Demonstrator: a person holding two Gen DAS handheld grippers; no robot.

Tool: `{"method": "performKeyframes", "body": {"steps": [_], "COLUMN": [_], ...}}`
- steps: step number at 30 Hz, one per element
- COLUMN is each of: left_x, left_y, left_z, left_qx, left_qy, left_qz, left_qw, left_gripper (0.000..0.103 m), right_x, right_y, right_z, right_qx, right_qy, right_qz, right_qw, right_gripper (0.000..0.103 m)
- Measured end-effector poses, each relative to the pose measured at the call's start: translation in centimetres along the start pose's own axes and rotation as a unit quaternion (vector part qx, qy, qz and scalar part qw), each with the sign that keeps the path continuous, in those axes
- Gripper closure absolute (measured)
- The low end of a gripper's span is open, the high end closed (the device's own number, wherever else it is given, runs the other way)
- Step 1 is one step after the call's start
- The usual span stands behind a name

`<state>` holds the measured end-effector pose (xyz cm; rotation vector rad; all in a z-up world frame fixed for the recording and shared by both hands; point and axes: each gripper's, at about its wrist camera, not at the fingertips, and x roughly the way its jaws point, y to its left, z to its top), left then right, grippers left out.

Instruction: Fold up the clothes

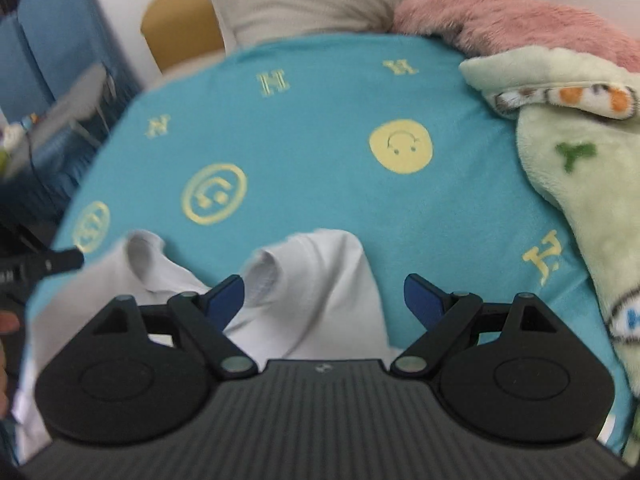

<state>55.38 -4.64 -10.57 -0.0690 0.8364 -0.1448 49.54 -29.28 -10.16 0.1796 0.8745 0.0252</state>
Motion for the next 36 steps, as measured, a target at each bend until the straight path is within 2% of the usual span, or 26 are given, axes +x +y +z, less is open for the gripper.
{"method": "performKeyframes", "body": {"steps": [4, 9, 15, 19, 21, 25, 28, 32, 36], "left_x": [-7.4, -17.1, -28.3, -33.3, -35.5, -35.4, -32.7, -27.5, -22.6], "left_y": [0.5, 1.9, 4.8, 6.8, 7.8, 9.8, 11.7, 14.4, 15.8], "left_z": [-3.3, -8.9, -12.9, -15.1, -16.2, -18.2, -19.3, -20.4, -20.6], "left_qx": [0.004, 0.011, -0.054, -0.112, -0.141, -0.191, -0.223, -0.258, -0.264], "left_qy": [-0.055, -0.118, -0.150, -0.155, -0.156, -0.139, -0.112, -0.085, -0.068], "left_qz": [-0.004, 0.020, 0.015, -0.005, -0.015, -0.023, -0.020, -0.020, -0.007], "left_qw": [0.9984, 0.9928, 0.9872, 0.9814, 0.9774, 0.9714, 0.9682, 0.9621, 0.9622], "left_gripper": [0.000, 0.000, 0.004, 0.006, 0.008, 0.014, 0.022, 0.031, 0.034], "right_x": [-6.2, -14.2, -25.1, -31.3, -32.2, -33.9, -35.1, -31.5, -26.7], "right_y": [1.4, 3.0, 4.1, 3.7, 3.6, 3.5, 3.4, 2.5, 1.6], "right_z": [-2.7, -6.4, -12.4, -16.1, -18.0, -21.6, -24.4, -27.8, -27.9], "right_qx": [0.009, 0.020, 0.023, 0.046, 0.053, 0.065, 0.075, 0.093, 0.112], "right_qy": [-0.048, -0.104, -0.153, -0.165, -0.167, -0.171, -0.174, -0.155, -0.127], "right_qz": [-0.010, -0.019, -0.007, 0.000, 0.009, 0.029, 0.043, 0.044, 0.048], "right_qw": [0.999, 0.994, 0.988, 0.985, 0.985, 0.983, 0.981, 0.983, 0.984], "right_gripper": [0.015, 0.015, 0.015, 0.015, 0.015, 0.015, 0.015, 0.015, 0.015]}}
